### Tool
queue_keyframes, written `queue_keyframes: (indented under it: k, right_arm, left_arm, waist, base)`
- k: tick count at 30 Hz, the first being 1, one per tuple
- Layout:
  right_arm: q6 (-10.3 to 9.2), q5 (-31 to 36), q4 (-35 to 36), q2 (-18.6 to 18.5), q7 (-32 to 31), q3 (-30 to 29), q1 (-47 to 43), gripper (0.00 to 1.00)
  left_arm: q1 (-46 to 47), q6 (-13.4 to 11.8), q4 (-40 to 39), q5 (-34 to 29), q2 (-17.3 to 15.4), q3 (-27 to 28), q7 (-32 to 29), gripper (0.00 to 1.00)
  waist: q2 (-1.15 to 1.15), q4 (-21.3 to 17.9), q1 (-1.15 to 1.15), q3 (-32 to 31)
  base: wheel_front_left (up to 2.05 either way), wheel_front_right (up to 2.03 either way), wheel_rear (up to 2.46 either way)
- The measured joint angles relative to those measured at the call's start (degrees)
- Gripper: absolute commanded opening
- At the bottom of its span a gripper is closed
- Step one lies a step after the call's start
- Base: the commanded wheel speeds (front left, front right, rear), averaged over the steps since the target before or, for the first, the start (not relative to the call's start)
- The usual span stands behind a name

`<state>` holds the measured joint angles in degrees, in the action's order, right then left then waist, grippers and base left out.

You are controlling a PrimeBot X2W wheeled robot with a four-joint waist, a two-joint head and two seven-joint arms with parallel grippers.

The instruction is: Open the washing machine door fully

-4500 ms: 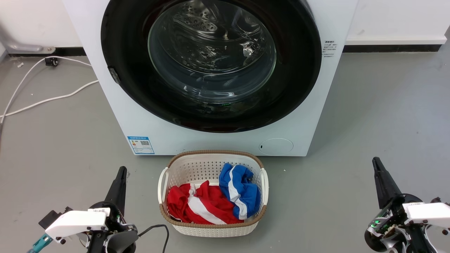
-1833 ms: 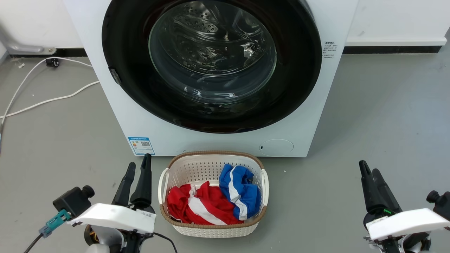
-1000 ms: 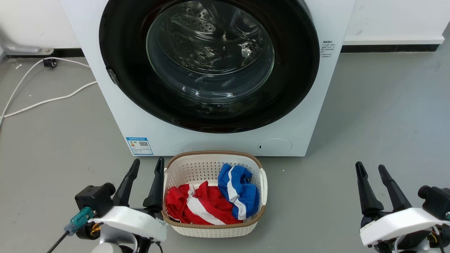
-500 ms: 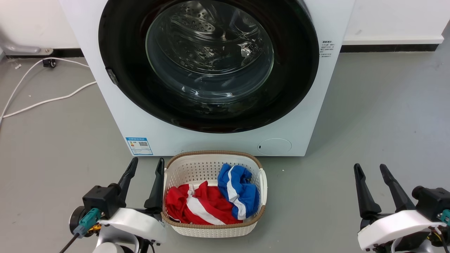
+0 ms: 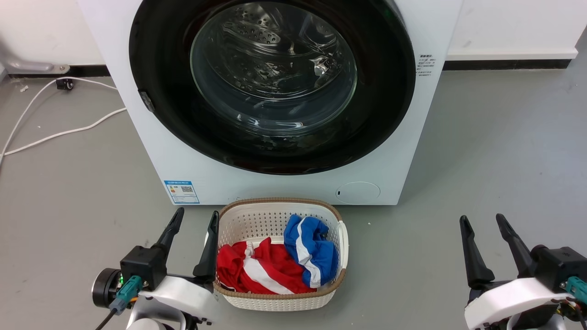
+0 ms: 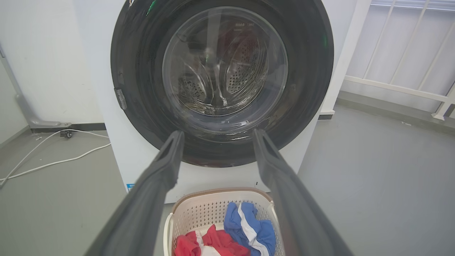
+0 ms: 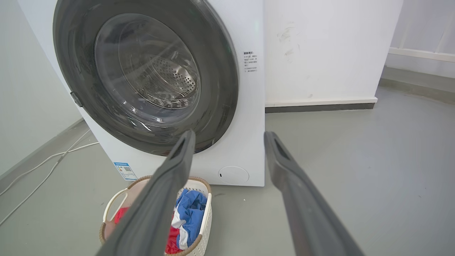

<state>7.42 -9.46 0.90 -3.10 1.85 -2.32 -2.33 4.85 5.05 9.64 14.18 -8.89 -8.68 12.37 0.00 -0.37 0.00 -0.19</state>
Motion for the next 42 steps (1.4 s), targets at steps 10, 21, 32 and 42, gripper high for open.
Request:
queue_keyframes:
  k: [10, 21, 32, 42]
  right_arm:
    - [0.08, 2.5, 0.4, 0.1, 0.6, 0.2, 0.0, 1.0]
    - [0.08, 5.6, 0.5, 0.1, 1.2, 0.3, 0.0, 1.0]
    - [0.08, 5.9, 0.3, 0.1, 1.7, -0.2, 0.0, 1.0]
    - [0.08, 5.1, -0.1, 0.1, 2.0, -0.7, 0.0, 0.93]
  left_arm:
    - [0.1, 0.3, 0.6, -1.7, 0.6, 0.6, 1.0, 1.0]
    - [0.2, 1.0, 0.8, -4.3, 1.1, 0.8, 2.3, 1.0]
    - [0.3, 1.5, 1.3, -4.4, 1.9, 1.9, 2.7, 1.0]
    - [0.4, 1.8, 1.9, -3.9, 2.2, 2.4, 2.7, 1.0]
  waist:
    - [0.0, 0.1, 0.0, 0.1]
    - [0.0, 0.5, 0.0, 0.5]
    - [0.0, 0.7, 0.0, 0.7]
    - [0.0, 0.8, 0.0, 0.8]
  base:
    - [0.0, 0.0, 0.0]
    - [0.0, 0.0, 0.0]
    - [0.0, 0.0, 0.0]
    - [0.0, 0.0, 0.0]
